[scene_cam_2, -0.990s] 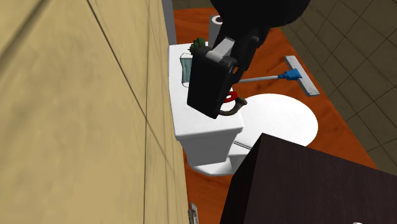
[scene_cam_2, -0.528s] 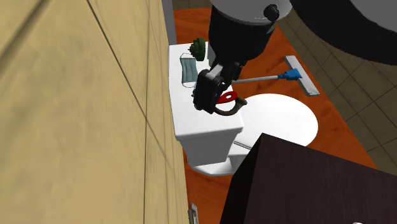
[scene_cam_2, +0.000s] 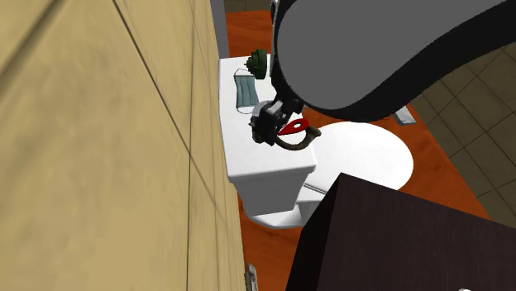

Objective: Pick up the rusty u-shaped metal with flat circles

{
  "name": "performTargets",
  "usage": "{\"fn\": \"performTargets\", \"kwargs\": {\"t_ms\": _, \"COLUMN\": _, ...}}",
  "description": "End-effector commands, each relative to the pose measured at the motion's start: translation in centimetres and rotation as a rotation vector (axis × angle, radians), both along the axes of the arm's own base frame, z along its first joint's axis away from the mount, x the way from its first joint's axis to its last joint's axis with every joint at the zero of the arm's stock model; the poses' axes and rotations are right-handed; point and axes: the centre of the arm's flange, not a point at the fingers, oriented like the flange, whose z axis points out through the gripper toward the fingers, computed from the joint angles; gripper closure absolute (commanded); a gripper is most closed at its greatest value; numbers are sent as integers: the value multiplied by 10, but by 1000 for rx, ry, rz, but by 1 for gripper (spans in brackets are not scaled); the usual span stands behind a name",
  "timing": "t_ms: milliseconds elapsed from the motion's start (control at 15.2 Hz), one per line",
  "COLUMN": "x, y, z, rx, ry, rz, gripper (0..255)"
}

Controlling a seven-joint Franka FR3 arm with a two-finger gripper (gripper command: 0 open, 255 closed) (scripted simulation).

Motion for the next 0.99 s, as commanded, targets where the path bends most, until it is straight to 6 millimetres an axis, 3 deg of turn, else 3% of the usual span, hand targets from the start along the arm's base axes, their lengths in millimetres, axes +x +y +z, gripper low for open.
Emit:
{"fn": "performTargets", "kwargs": {"t_ms": 0, "x": 6, "y": -18, "z": -24, "rx": 0, "ry": -3, "rz": -12, "gripper": 0}}
{"fn": "performTargets", "kwargs": {"t_ms": 726, "x": 24, "y": -100, "z": -144, "rx": 20, "ry": -15, "rz": -74, "gripper": 0}}
{"fn": "performTargets", "kwargs": {"t_ms": 924, "x": 25, "y": -102, "z": -157, "rx": 20, "ry": -15, "rz": -75, "gripper": 0}}
